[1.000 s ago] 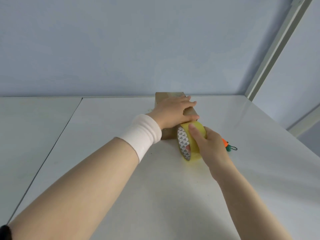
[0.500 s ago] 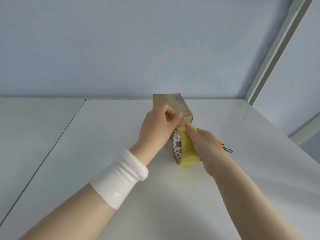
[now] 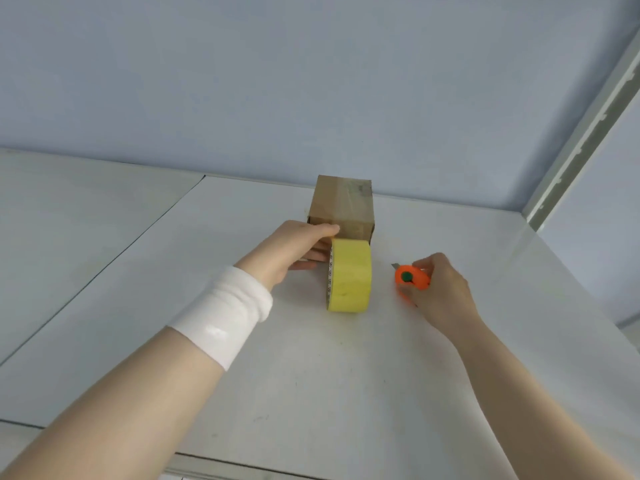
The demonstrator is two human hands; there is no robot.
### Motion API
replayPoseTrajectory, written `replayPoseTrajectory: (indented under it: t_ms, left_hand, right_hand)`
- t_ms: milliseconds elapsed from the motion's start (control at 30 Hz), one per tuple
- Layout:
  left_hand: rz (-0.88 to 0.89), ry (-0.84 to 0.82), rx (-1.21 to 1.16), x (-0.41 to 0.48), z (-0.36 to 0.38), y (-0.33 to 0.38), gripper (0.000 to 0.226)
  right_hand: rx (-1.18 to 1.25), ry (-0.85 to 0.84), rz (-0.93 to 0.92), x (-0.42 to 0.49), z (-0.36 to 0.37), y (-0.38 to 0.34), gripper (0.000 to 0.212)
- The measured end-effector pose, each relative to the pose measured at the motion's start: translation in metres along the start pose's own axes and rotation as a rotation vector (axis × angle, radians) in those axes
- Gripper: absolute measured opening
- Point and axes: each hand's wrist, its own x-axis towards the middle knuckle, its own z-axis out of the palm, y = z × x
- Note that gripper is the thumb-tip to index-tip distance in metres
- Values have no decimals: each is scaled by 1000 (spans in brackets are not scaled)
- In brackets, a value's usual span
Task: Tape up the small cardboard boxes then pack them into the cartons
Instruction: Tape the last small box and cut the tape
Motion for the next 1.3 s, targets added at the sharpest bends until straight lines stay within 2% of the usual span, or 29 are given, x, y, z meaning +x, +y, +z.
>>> replayPoseTrajectory:
  t_ms: [100,200,267,367,500,667,833,1000,1133,1300]
  left_hand:
    - [1,-45,15,1,-4,3,23]
    - [-24,-171,16,3,-4,5,35]
    - [-26,-221,46,7,-4,4,42]
    - [-9,-246,37,12,-3,2,37]
    - [-40,-261,24,18,-6,0,39]
    - [-122,-325,120,24,-8,2,44]
    - [-160,-370,117,28,-13,2,48]
    - [-89,-249,-54,30,-9,-9,51]
    - [-35,-194,-104,30,-5,-11,30]
    - [-29,-137,-124,29,-3,-13,22]
  right_hand:
    - [182,78,-177,5,-7,-14,27]
    - [128,98,-451,15,-15,-50,23]
    - [37,33,-538,27,-14,-70,23]
    - [-135,-64,-542,39,-6,-81,25]
    - [-187,-17,-527,41,-2,-79,24]
    - [-296,24,-521,39,4,-83,24]
    - [-302,28,-491,37,4,-86,24]
    - [-184,-18,-470,39,2,-85,23]
    - [-240,-123,-538,42,-4,-89,19]
    - [-232,30,-711,33,-8,-87,17]
